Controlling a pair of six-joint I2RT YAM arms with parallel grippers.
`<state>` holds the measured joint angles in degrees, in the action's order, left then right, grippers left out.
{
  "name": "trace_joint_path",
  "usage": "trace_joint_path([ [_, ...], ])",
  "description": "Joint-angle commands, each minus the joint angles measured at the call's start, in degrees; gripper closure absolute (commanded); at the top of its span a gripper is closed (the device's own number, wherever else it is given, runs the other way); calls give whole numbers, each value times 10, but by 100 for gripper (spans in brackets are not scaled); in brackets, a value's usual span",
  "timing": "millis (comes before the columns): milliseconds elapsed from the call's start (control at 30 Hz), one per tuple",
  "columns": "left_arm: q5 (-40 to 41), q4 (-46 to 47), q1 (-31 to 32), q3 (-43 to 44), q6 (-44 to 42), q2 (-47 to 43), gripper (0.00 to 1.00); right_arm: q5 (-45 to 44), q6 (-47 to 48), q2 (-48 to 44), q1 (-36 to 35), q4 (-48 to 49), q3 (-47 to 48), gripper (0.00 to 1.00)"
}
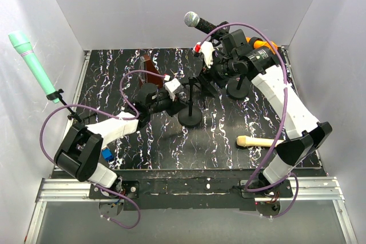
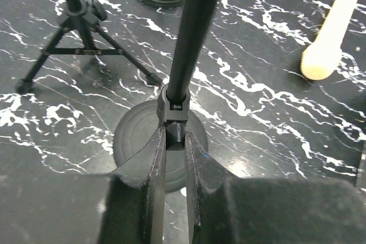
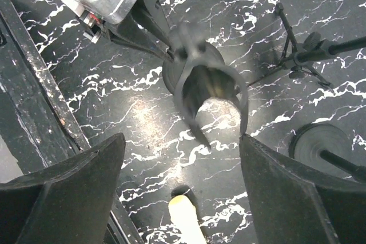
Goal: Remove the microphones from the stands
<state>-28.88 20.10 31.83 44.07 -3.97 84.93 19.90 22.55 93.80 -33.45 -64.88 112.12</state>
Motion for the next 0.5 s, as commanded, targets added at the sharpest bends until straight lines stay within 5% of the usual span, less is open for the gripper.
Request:
trace_joint_path([
  [0, -97, -63, -5, 30, 76, -1, 100, 27, -12, -25, 0, 47, -20, 10],
  [300, -257, -76, -49, 77, 221, 95, 100, 9, 63, -26, 1, 82, -29, 7],
  [467, -308, -97, -84, 122, 286, 147, 100, 29, 88, -9, 1, 49, -7, 14],
])
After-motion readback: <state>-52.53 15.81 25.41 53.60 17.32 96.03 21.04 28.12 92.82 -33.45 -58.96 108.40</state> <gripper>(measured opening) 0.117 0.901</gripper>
